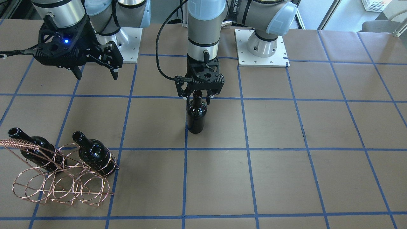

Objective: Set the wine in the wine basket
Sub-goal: 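Open the left gripper and raise it away from the bottle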

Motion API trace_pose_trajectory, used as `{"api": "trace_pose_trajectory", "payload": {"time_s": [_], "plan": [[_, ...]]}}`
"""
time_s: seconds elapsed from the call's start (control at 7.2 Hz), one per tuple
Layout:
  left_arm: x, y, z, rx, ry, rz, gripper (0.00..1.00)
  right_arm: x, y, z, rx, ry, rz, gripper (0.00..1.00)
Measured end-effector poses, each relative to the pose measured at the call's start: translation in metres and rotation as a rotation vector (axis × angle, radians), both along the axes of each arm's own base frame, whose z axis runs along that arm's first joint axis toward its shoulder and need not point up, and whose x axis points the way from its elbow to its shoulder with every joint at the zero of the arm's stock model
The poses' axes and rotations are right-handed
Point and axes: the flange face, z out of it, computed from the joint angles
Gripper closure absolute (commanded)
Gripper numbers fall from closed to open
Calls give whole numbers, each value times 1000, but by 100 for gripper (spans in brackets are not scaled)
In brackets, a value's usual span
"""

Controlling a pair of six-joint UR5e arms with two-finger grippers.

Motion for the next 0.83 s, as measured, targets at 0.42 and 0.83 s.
{"api": "trace_pose_trajectory", "payload": {"time_s": [0.42, 0.83], "plan": [[31, -27, 32, -75, 25, 17, 0, 0, 1, 1, -2, 1, -2, 0], [111, -61, 78, -46, -36, -120, 0, 5, 1, 0, 0, -1, 13, 0]]}}
